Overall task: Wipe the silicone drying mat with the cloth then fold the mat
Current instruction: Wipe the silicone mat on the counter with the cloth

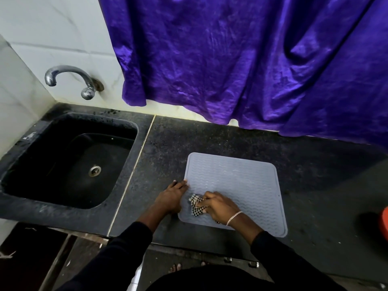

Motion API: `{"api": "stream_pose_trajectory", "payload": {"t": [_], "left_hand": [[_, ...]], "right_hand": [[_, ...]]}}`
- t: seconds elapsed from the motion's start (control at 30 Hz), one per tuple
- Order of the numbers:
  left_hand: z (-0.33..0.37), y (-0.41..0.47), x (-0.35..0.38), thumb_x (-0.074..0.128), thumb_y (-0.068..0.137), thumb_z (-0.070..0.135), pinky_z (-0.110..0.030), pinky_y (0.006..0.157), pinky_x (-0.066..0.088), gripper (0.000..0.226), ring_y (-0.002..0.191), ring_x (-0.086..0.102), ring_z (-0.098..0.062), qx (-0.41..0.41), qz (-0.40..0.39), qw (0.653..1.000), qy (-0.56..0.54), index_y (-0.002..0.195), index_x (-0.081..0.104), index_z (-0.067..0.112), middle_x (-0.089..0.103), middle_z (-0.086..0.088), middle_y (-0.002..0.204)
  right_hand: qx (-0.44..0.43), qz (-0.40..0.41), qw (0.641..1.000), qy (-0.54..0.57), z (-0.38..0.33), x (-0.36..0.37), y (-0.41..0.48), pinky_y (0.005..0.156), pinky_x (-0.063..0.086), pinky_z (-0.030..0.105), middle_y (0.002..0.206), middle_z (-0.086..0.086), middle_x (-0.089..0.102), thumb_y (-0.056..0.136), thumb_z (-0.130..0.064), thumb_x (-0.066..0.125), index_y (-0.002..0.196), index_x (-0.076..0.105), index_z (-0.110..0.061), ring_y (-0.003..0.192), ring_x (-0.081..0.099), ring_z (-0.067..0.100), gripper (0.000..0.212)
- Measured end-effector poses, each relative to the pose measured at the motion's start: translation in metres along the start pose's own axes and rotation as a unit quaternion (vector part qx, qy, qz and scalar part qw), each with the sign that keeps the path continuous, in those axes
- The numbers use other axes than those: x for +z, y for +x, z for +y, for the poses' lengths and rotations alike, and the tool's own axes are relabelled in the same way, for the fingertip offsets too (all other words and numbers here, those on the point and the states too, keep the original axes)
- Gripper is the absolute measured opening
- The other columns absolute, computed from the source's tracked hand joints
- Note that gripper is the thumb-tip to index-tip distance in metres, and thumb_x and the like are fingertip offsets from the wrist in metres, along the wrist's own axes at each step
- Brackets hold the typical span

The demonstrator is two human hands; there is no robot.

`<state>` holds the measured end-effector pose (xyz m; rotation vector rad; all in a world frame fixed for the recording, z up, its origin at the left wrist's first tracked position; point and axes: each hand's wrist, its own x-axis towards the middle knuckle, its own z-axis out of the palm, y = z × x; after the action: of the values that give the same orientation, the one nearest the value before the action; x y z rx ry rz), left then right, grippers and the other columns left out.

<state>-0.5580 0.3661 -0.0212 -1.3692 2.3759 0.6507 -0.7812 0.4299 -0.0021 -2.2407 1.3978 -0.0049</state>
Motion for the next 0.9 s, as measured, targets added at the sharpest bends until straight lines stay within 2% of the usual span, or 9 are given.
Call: {"api": "stream_pose_trajectory", "payload": {"t": [0.17,0.3,0.37,0.57,0.7,0.9], "left_hand": [[-0.003,-0.001,0.002,0.070,0.085,0.026,-0.041,0.128,0.013,0.099,0.158,0.000,-0.025,0.005,-0.010,1.000,-0.001,0.162,0.009,0.015,-0.001,-0.003,0.170],[-0.002,-0.001,0.003,0.069,0.086,0.027,-0.043,0.128,0.014,0.100,0.158,-0.002,-0.027,0.009,-0.010,1.000,0.005,0.162,0.005,0.014,-0.004,-0.004,0.170],[-0.003,-0.001,0.004,0.070,0.085,0.026,-0.043,0.128,0.013,0.101,0.158,-0.002,-0.026,0.010,-0.007,1.000,0.006,0.162,0.006,0.013,-0.004,-0.005,0.170],[-0.005,0.001,0.005,0.072,0.083,0.030,-0.037,0.128,-0.003,0.103,0.158,-0.002,-0.019,0.046,0.017,0.998,0.043,0.161,0.009,0.007,0.001,-0.013,0.169],[-0.005,0.001,0.006,0.071,0.085,0.030,-0.039,0.129,0.003,0.102,0.158,-0.002,-0.025,0.036,0.015,0.999,0.025,0.161,0.006,0.011,-0.003,-0.009,0.170],[-0.004,-0.003,0.004,0.070,0.087,0.028,-0.042,0.128,0.010,0.100,0.157,-0.005,-0.031,0.011,-0.002,1.000,-0.004,0.162,0.006,0.015,-0.005,-0.003,0.170]], "right_hand": [[0.023,0.001,0.999,0.031,0.023,0.003,-0.021,0.099,0.042,0.025,0.129,-0.004,0.059,0.092,-0.021,0.061,0.126,0.066,-0.035,0.117,0.053,0.020,0.037],[0.036,-0.029,0.999,0.004,0.040,-0.004,-0.029,0.098,0.045,0.031,0.125,-0.002,0.059,0.092,-0.017,0.059,0.126,0.065,-0.036,0.116,0.053,0.022,0.039],[0.020,-0.032,0.999,0.001,0.035,-0.010,-0.022,0.096,0.047,0.031,0.124,-0.005,0.059,0.093,-0.024,0.062,0.128,0.064,-0.038,0.113,0.054,0.021,0.038],[-0.019,-0.005,1.000,0.004,-0.007,-0.014,0.015,0.091,0.050,0.035,0.122,-0.006,0.059,0.092,-0.027,0.063,0.129,0.062,-0.040,0.108,0.055,0.022,0.039],[-0.023,-0.022,0.999,-0.022,-0.017,-0.001,0.020,0.092,0.049,0.037,0.124,-0.003,0.056,0.092,-0.027,0.063,0.130,0.061,-0.038,0.113,0.052,0.024,0.040],[-0.004,-0.043,0.998,-0.041,0.015,-0.002,-0.004,0.098,0.046,0.032,0.131,-0.007,0.055,0.092,-0.028,0.062,0.134,0.057,-0.042,0.119,0.049,0.020,0.045]]}}
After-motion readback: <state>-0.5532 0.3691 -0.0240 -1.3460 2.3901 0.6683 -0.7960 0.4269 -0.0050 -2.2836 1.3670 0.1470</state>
